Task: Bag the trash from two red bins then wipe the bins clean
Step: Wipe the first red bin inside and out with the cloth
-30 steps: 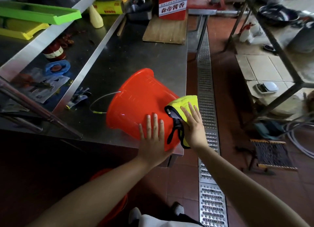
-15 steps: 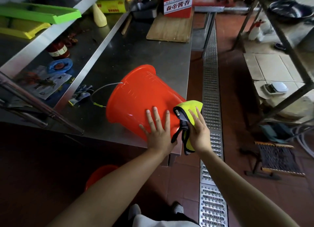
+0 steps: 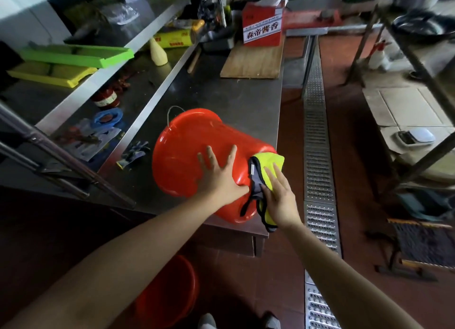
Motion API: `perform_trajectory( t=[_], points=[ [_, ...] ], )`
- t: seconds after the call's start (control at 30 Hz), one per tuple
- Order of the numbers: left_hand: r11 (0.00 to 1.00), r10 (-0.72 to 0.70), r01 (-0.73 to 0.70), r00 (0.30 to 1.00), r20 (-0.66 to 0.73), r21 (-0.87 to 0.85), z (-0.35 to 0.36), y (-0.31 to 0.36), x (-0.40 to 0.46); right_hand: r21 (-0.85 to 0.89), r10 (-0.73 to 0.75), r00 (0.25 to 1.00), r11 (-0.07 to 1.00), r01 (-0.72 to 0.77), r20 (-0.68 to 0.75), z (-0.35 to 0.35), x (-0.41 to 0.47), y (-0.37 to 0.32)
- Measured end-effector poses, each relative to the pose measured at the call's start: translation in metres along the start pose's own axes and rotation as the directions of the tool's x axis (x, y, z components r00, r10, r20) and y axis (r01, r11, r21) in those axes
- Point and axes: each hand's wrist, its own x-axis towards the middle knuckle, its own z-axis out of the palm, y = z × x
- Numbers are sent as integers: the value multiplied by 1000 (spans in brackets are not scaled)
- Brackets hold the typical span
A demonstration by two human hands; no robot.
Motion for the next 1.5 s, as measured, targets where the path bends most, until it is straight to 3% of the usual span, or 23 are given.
perform_trajectory(
  t=[0.2, 0.27, 0.4, 0.6, 0.73, 0.8, 0.87, 0.93, 1.0, 1.03, 1.1, 1.23, 1.5],
  points=[
    [945, -89, 119, 990, 110, -305, -79, -32, 28, -120, -92, 994, 988, 98, 56, 0, 34, -44],
    [853, -123, 184, 980, 154, -488, -91, -49, 29, -209, -112, 988, 969, 131, 102, -1, 46, -58],
    [647, -160, 325, 942, 294, -690, -91, -91, 27, -400, 50, 970, 915, 52, 239, 9, 69, -91],
    [430, -156, 484, 871, 465, -762, -75, -157, 21, -597, 152, 945, 800, 53, 289, 50, 78, -128],
    [317, -67, 558, 820, 569, -767, -49, -178, 10, -657, 195, 929, 751, 66, 315, 72, 83, -140],
    [307, 16, 551, 812, 583, -776, -39, -187, 5, -680, 199, 933, 730, 64, 301, 80, 81, -143],
    [374, 81, 449, 856, 511, -812, -35, -194, 3, -708, 199, 940, 704, 60, 276, 84, 78, -144],
    [602, 112, 188, 943, 315, -776, -37, -200, 4, -727, 206, 945, 685, 44, 252, 85, 76, -144],
    [858, 209, -127, 971, 114, -498, -40, -205, 4, -736, 235, 946, 677, 6, 224, 88, 76, -146],
    [911, 299, -275, 954, 33, -307, -42, -206, 2, -737, 254, 945, 675, -21, 206, 90, 77, -149],
    [881, 472, -474, 879, -60, -13, -45, -210, -4, -729, 286, 944, 681, -77, 168, 99, 81, -156],
    [791, 612, -581, 757, -229, 194, -36, -209, -18, -696, 302, 941, 709, -116, 151, 123, 100, -178],
    [802, 597, -582, 768, -231, 134, -9, -213, -16, -721, 288, 924, 692, -21, 250, 156, 121, -180]
  ],
)
